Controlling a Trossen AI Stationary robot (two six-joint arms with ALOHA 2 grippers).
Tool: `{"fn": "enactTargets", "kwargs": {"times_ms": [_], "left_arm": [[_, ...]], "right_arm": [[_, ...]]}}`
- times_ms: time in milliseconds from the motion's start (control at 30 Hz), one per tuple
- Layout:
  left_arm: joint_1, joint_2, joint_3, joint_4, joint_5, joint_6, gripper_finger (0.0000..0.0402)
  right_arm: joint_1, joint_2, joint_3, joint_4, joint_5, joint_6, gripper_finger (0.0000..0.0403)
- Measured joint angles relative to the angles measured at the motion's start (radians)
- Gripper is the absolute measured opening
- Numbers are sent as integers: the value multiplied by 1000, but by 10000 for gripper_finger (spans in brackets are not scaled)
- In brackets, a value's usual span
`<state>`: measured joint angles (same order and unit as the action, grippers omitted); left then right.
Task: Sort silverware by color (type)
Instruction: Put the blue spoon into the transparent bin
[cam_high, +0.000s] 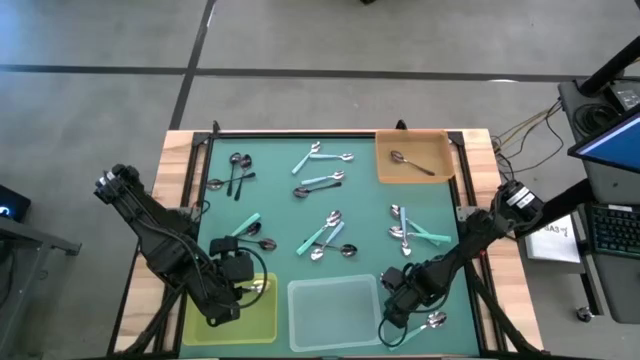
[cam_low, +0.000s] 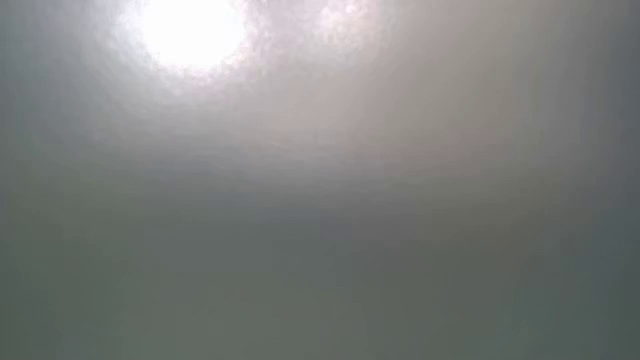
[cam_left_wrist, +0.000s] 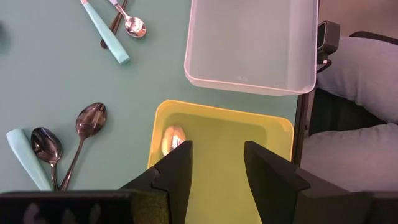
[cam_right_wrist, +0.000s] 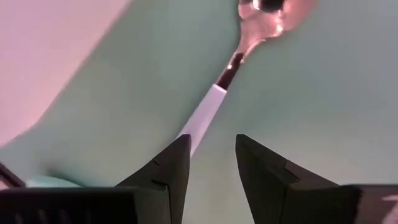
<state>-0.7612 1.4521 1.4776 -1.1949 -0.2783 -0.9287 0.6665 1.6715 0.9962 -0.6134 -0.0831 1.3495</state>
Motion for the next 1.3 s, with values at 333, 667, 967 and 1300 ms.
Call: {"fn": "enactTargets", "kwargs": {"times_ms": [333, 667, 967, 1300], "left_arm": [[0, 0, -1, -5, -2, 4, 129], [0, 0, -1, -5, -3, 3, 129], [0, 0, -1, -16, -44, 4, 129], [0, 0, -1, -19, -107, 4, 130]], "right_arm": [[4, -19, 39, 21, 60, -14, 123], [4, 68, 61, 19, 80, -43, 123], [4, 70, 62, -128, 90, -77, 53], [-2, -12, 99, -271, 138, -123, 24]]}}
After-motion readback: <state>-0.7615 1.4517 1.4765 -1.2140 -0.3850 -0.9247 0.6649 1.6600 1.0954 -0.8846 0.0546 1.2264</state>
